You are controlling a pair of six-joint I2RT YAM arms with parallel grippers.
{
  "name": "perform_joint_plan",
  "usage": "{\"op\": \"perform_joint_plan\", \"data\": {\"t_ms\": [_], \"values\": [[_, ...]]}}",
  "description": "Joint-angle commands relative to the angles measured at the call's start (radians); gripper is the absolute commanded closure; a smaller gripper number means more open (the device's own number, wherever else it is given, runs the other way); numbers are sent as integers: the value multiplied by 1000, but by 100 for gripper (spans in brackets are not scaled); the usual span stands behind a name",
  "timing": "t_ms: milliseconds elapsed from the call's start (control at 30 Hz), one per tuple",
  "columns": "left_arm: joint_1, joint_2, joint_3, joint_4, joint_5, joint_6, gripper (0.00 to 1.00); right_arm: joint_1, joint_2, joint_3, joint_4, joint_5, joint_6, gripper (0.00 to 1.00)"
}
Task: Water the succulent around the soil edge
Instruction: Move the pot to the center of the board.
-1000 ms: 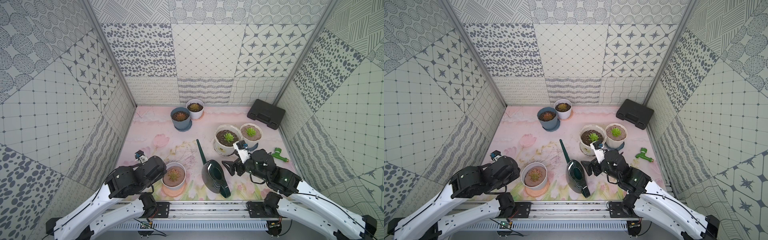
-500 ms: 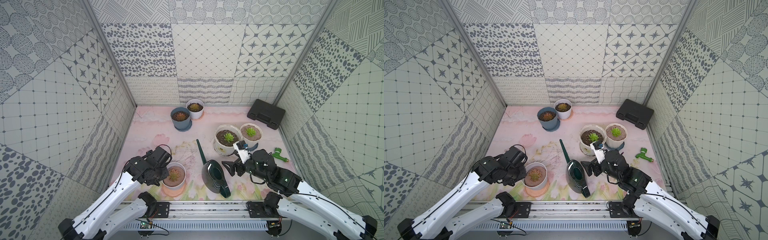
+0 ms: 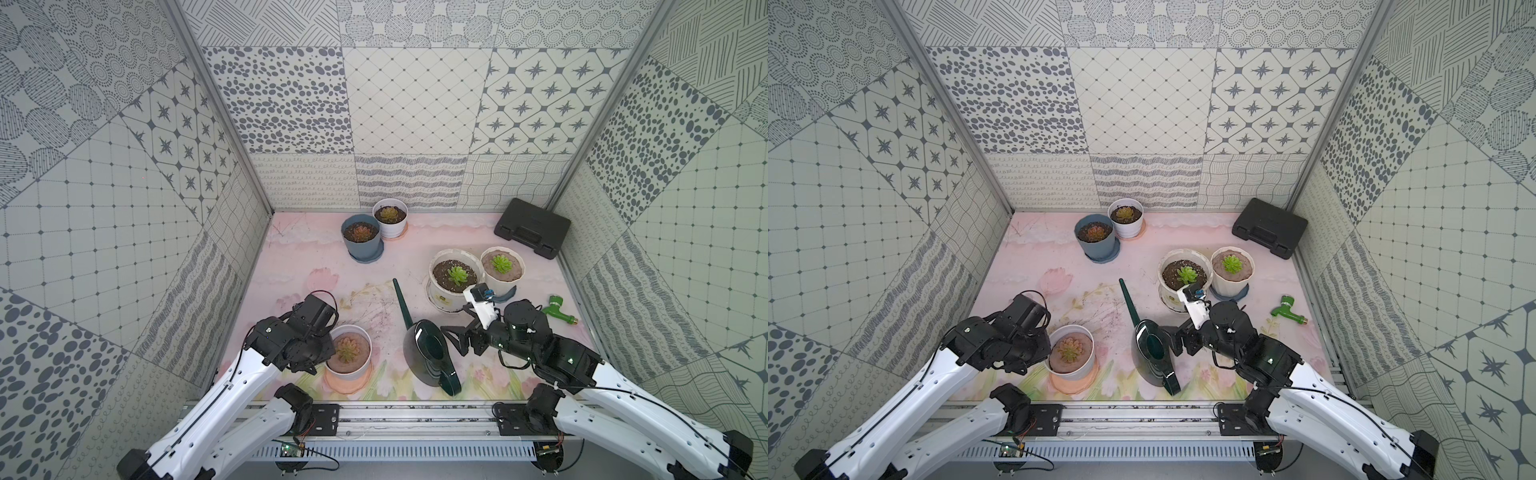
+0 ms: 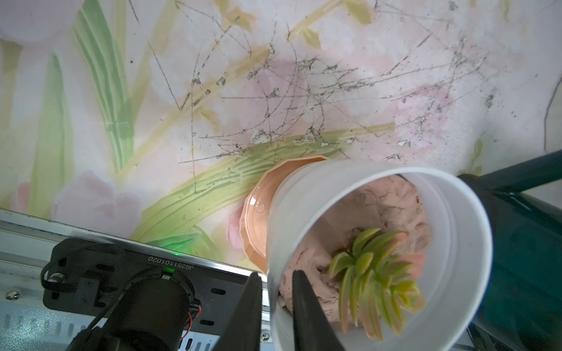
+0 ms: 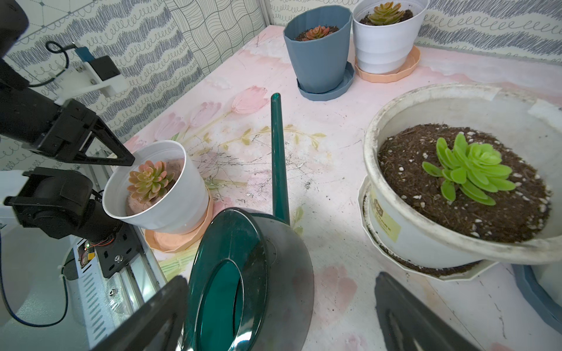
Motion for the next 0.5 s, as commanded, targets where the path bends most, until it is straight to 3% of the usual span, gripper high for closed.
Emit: {"op": "perform_joint_plan", "data": {"t_ms": [0, 167, 467], "values": [[19, 31, -34, 58, 50, 47, 80, 4, -13, -8, 49, -8, 0, 2], [25, 99, -48, 121, 66, 62, 100, 3, -13, -8, 49, -3, 0, 2], [25, 175, -55, 205, 16, 79, 100, 4, -12, -7, 50, 2, -2, 2]]}}
